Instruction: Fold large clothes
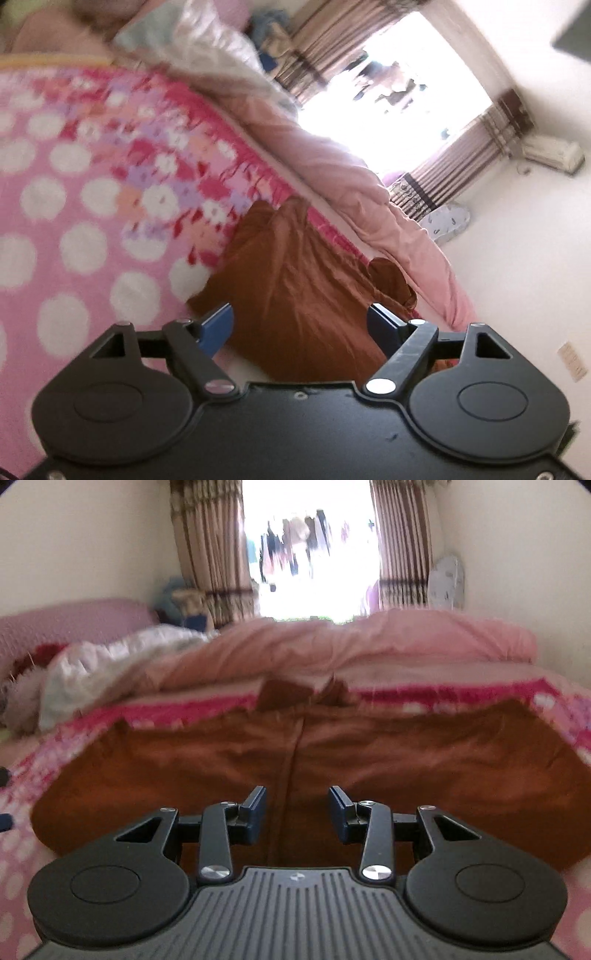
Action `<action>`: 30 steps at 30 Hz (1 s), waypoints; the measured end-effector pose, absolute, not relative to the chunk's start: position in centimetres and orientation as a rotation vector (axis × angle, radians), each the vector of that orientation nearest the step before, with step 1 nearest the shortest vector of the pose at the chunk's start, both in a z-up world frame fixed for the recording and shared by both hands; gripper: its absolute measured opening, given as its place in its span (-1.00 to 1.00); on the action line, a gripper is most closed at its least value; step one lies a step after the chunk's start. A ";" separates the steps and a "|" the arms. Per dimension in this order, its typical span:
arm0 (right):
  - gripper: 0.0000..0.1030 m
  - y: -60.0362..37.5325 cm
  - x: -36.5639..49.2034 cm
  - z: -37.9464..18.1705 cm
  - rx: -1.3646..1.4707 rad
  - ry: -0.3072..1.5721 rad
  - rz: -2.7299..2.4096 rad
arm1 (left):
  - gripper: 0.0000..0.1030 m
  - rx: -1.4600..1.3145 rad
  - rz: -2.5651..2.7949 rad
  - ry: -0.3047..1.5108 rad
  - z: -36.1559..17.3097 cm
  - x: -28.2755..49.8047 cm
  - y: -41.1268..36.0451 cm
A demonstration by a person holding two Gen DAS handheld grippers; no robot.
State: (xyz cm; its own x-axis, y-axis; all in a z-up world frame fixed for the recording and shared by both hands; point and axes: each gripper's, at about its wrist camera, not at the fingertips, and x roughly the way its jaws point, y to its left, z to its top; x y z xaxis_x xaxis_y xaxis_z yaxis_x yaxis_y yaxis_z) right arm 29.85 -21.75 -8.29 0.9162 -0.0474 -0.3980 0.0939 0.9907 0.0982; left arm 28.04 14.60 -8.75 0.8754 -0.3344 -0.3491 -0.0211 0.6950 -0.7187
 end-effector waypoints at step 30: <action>-0.07 -22.2 30.6 -10.4 0.192 0.470 -0.084 | 0.64 -0.858 -0.048 0.523 -12.0 36.6 12.4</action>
